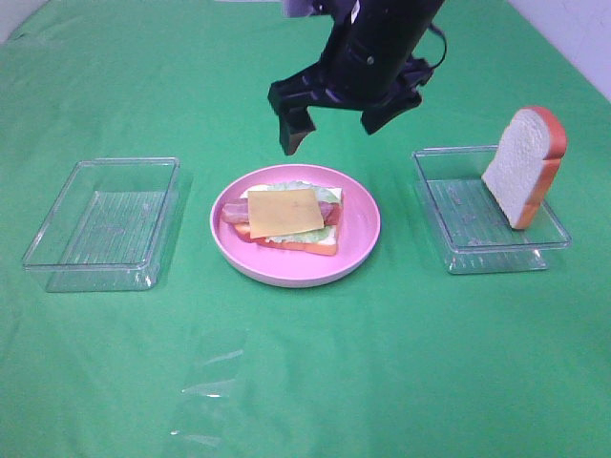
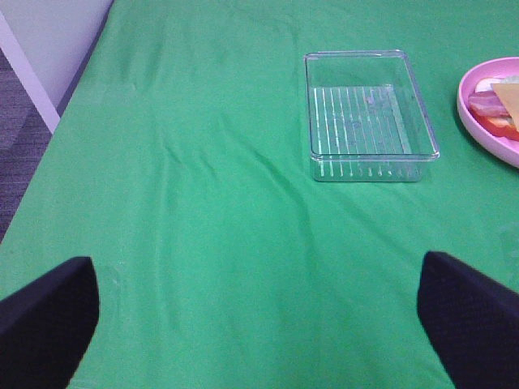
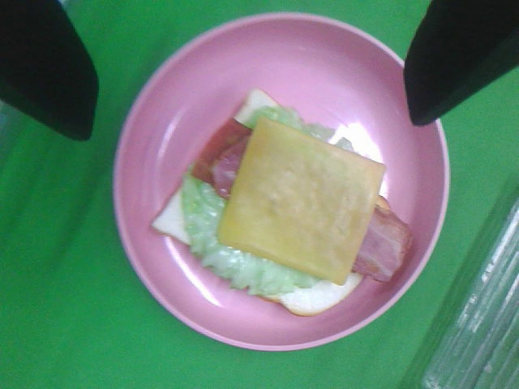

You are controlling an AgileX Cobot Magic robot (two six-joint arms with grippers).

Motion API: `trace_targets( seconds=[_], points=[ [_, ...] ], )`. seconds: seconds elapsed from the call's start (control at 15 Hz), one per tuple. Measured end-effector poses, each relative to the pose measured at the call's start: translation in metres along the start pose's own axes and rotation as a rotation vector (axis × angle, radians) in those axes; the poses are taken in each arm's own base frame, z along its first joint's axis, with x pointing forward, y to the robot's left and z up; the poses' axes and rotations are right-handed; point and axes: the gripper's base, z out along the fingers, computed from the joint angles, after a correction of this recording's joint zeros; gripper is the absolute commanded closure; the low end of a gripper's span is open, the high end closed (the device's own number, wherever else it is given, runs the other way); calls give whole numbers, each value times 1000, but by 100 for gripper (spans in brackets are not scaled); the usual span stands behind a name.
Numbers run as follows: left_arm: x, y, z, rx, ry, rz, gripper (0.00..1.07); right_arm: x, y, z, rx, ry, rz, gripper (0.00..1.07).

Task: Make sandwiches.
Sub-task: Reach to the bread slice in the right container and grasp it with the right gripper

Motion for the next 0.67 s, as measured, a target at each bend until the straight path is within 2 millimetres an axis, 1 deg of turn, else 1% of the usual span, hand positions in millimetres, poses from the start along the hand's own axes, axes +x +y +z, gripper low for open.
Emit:
trace_targets(
  seconds=[0.13, 0.2, 0.27, 0.4, 0.47, 0.53, 0.6, 0.67],
  points=[
    [0, 0, 0, 0, 0, 0, 7, -10, -13, -34, 108, 29, -28, 9],
    [0, 0, 0, 0, 0, 0, 7, -12, -16, -39, 123, 31, -27, 9],
    [0, 0, 0, 0, 0, 0, 7, -15, -29, -50, 155, 36, -5, 9],
    [0, 0, 0, 0, 0, 0, 7, -13, -67, -61, 200, 65, 57, 9],
    [0, 0, 0, 0, 0, 0, 7, -8, -91, -62, 218, 97, 99, 9],
    [0, 0, 0, 0, 0, 0, 7, 2, -130, -66, 247, 128, 179, 9],
    [0, 0, 0, 0, 0, 0, 7, 6, -144, -67, 257, 131, 211, 9],
    [0, 0, 0, 0, 0, 0, 7, 13, -165, -70, 264, 135, 256, 9]
  ],
)
